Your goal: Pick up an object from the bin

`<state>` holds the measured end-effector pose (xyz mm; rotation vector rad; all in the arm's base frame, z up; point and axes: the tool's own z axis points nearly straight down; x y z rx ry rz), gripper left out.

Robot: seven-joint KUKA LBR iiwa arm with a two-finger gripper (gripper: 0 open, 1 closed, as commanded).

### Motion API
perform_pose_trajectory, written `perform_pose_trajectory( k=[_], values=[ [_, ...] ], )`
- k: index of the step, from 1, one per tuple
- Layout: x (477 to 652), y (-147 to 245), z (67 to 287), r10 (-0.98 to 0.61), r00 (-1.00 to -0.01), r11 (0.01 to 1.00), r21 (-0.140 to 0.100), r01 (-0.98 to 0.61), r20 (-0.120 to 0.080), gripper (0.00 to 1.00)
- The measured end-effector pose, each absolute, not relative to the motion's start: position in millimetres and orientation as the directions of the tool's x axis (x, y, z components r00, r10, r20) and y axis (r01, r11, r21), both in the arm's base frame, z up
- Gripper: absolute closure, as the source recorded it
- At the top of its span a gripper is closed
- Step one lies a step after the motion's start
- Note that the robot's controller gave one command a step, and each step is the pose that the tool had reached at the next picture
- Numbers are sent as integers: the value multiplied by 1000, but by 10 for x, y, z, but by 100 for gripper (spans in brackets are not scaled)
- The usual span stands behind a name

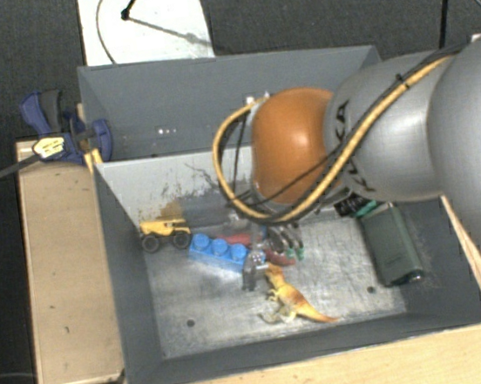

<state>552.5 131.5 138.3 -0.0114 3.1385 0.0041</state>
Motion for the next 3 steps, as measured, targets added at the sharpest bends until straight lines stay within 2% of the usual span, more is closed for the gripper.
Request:
perform_pose_trajectory(
  k=[1,2,3],
  values=[
    [5524,1303,1379,-6,-1000,1000,1,-6,-2,0],
    [5502,1360,759,221,-975,975,3,221,-3,100],
    [5502,1359,759,221,-975,975,3,221,-3,100]
  ],
)
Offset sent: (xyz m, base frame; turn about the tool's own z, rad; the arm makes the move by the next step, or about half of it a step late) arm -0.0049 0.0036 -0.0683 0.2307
